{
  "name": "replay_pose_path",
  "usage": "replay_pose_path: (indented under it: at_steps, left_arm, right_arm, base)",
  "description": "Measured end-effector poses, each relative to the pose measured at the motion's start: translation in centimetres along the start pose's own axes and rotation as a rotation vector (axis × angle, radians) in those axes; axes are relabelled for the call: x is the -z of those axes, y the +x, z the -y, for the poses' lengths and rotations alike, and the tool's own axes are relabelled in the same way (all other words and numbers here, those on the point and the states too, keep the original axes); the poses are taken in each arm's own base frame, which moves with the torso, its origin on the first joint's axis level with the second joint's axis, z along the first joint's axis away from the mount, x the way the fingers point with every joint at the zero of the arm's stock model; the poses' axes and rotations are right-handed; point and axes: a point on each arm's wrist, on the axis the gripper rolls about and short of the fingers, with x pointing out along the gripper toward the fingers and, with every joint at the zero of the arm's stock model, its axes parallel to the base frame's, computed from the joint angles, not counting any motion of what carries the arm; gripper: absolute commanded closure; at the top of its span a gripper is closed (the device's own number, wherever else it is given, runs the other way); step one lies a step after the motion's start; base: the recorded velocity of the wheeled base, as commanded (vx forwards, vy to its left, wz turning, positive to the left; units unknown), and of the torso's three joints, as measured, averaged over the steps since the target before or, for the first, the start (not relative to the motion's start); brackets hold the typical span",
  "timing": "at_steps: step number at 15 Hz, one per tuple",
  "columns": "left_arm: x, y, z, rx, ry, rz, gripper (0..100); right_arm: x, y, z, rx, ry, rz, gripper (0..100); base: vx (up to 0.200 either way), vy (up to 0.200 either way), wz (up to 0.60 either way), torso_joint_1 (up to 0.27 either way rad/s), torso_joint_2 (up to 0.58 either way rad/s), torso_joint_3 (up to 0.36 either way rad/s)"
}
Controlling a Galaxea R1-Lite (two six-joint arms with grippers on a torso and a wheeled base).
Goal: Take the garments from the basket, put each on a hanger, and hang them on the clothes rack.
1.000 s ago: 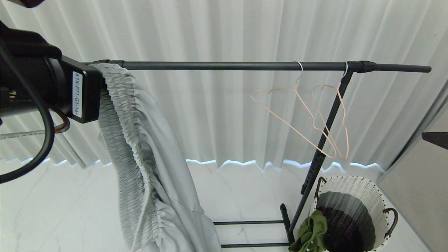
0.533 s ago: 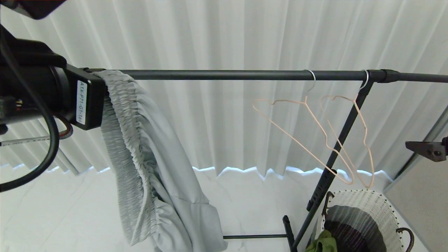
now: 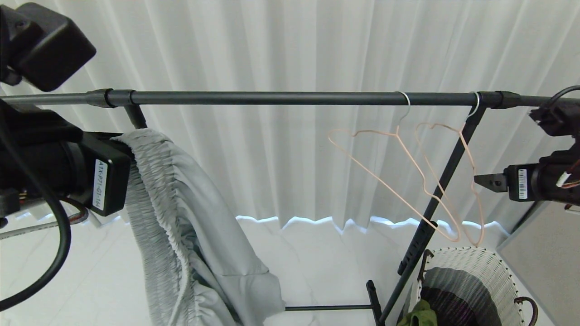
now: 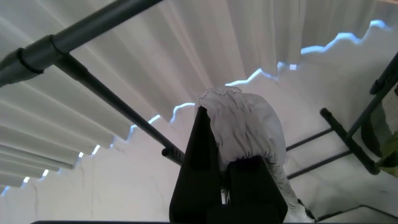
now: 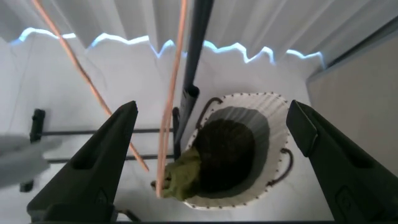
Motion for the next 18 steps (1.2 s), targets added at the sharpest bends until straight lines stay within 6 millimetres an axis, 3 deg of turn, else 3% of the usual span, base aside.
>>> replay_pose_path:
  at_steps: [5, 11, 12, 18]
  left_arm:
    - [0.3, -0.6, -0.2, -0.003, -0.004, 0.011, 100]
    - [0.4, -0.7, -0.3, -0.003, -0.008, 0.012, 100]
    - [0.4, -0.8, -0.3, -0.003, -0.008, 0.014, 100]
    - [0.3, -0.8, -0.3, -0.002, -0.010, 0.015, 100]
  right_arm:
    - [0.3, 5.0, -1.5, 0.017, 0.105, -0.057, 0]
    - [0.6, 8.1, -2.4, 0.063, 0.111, -0.099, 0]
    - [0.6, 8.4, -2.5, 0.065, 0.112, -0.097, 100]
    - [0.0, 9.3, -2.7, 0.067, 0.128, -0.086, 100]
  base:
    - [0.000, 0.000, 0.00, 0.000, 0.00, 0.000]
    - [0.000, 0.000, 0.00, 0.000, 0.00, 0.000]
    - [0.000, 0.000, 0.00, 0.000, 0.00, 0.000]
    - [0.000, 0.000, 0.00, 0.000, 0.00, 0.000]
